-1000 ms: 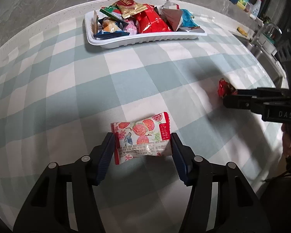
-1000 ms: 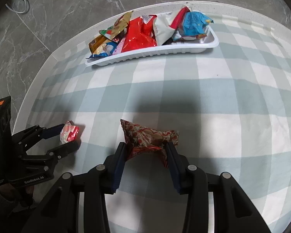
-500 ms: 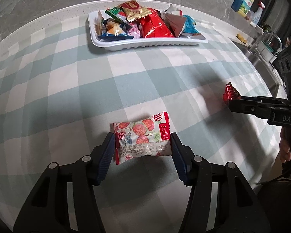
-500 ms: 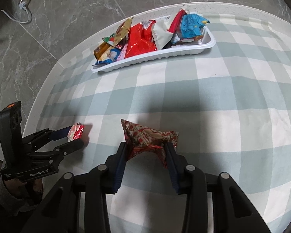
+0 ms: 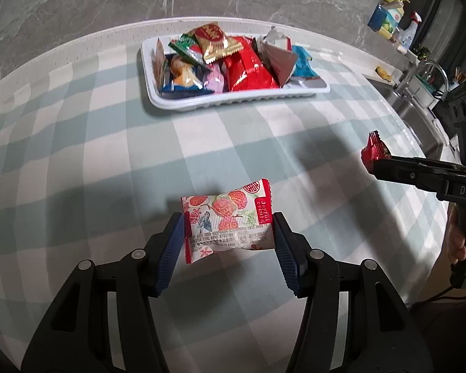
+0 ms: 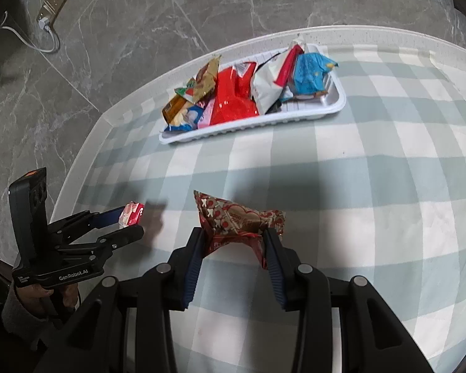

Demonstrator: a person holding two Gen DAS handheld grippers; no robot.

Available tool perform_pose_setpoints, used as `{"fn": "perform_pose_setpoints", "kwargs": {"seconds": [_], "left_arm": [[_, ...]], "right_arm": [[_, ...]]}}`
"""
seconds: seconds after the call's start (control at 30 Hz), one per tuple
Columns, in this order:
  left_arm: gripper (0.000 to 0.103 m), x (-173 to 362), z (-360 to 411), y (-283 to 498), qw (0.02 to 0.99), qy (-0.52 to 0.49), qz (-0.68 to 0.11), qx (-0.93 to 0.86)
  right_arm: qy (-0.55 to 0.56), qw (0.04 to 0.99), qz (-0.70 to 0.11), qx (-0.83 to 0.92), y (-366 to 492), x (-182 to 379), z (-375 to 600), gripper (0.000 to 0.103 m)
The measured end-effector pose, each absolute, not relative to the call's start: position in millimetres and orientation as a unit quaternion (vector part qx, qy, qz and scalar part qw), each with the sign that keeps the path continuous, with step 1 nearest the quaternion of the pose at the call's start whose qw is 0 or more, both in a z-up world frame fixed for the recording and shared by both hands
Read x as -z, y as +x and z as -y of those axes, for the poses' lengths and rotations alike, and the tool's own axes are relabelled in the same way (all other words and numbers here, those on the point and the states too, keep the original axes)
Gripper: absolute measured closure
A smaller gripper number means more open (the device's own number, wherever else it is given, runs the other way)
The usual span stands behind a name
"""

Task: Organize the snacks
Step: 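Carry the strawberry-print packet and red-gold candy over the white tray with both tools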

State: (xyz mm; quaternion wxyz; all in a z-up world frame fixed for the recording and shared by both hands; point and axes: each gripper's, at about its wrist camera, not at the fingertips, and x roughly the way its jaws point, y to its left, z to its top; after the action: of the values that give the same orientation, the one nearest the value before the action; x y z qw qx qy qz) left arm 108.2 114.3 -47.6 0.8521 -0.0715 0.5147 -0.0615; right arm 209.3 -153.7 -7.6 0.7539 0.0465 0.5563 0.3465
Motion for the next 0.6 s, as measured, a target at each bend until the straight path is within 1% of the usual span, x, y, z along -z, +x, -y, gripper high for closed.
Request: {"fn": "perform_pose_setpoints", "kwargs": {"seconds": [0.6], "left_arm": [[0.049,6,-118,166,0.875,-0.049,-0.476,0.066]], "right_arm": [[0.048,0.772,-0.524,-0.357,259,-22,140,0.062]]}}
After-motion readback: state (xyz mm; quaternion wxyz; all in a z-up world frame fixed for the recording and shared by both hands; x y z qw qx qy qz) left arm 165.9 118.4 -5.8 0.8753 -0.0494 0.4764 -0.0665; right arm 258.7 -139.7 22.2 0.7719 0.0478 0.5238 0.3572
